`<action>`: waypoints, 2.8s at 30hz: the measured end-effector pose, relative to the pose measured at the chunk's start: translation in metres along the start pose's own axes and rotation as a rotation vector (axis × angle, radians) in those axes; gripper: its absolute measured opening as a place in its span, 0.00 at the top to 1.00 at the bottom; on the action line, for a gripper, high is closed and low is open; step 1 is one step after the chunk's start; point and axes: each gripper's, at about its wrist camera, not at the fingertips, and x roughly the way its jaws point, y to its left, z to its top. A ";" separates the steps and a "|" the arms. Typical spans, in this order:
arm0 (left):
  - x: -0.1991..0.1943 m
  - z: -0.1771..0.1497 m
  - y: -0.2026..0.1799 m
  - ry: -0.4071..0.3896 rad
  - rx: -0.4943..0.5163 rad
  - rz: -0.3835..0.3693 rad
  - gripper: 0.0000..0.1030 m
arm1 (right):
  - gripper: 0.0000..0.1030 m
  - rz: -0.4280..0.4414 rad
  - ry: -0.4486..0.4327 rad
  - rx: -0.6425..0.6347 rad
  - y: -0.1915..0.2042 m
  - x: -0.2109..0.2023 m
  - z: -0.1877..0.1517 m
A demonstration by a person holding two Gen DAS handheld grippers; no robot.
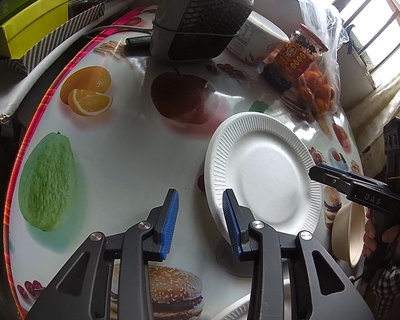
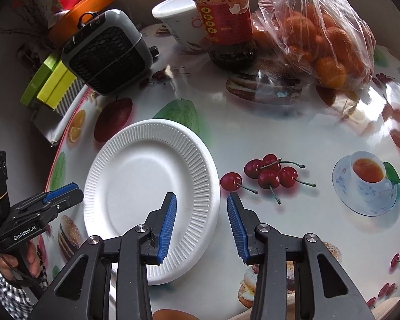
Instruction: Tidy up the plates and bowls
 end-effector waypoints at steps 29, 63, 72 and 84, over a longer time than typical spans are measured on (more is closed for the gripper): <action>0.009 -0.002 -0.006 0.019 -0.013 -0.025 0.84 | 0.79 -0.007 0.006 -0.013 0.003 0.003 -0.002; -0.054 -0.040 -0.016 -0.063 0.031 -0.014 0.84 | 0.79 0.019 -0.048 -0.048 0.029 -0.054 -0.050; -0.073 -0.073 -0.017 -0.062 0.041 -0.019 0.84 | 0.79 0.017 -0.050 -0.071 0.045 -0.072 -0.085; -0.087 -0.120 -0.010 -0.048 0.044 -0.019 0.84 | 0.79 0.007 -0.003 -0.110 0.064 -0.072 -0.137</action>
